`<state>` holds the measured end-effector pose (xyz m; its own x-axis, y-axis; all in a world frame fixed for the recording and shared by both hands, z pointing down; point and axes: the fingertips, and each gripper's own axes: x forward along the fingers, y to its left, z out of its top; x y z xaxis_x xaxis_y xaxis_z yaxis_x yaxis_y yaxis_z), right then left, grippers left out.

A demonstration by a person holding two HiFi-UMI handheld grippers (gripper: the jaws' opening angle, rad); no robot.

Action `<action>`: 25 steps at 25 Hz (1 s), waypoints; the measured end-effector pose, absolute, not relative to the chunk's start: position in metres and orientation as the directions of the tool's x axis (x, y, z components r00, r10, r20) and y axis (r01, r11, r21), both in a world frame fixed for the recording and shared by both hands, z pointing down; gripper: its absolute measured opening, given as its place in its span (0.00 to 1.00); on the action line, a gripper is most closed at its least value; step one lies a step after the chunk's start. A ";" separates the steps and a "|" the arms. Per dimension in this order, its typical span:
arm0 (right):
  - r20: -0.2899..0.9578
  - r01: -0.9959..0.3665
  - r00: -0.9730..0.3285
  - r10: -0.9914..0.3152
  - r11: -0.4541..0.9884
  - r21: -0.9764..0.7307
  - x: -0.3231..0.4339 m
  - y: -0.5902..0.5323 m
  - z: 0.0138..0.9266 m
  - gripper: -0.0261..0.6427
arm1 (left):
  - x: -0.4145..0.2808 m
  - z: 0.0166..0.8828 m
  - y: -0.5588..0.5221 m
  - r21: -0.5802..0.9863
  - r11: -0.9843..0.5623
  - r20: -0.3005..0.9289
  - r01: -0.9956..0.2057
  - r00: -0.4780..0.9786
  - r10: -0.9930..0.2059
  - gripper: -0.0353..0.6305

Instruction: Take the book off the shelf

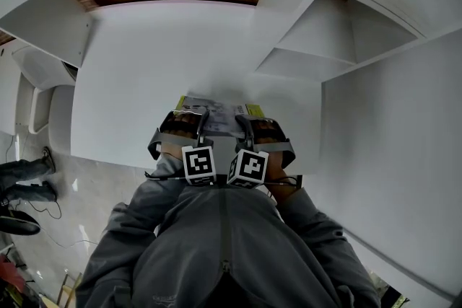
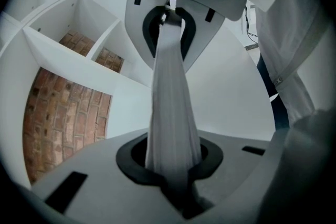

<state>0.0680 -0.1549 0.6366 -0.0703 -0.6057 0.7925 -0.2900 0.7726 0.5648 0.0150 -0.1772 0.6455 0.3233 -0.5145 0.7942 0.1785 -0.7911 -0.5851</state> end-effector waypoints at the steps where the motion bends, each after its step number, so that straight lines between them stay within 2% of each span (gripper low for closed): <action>1: 0.798 -0.291 -0.072 -0.599 0.778 0.557 0.068 -0.154 0.640 0.17 | 0.015 0.649 -0.176 -0.576 -0.797 0.801 0.180 0.320 -0.506 0.16; 25: 0.860 -0.262 -0.060 -0.507 0.839 0.477 0.076 -0.167 0.716 0.18 | 0.020 0.712 -0.187 -0.460 -0.863 0.877 0.211 0.260 -0.404 0.18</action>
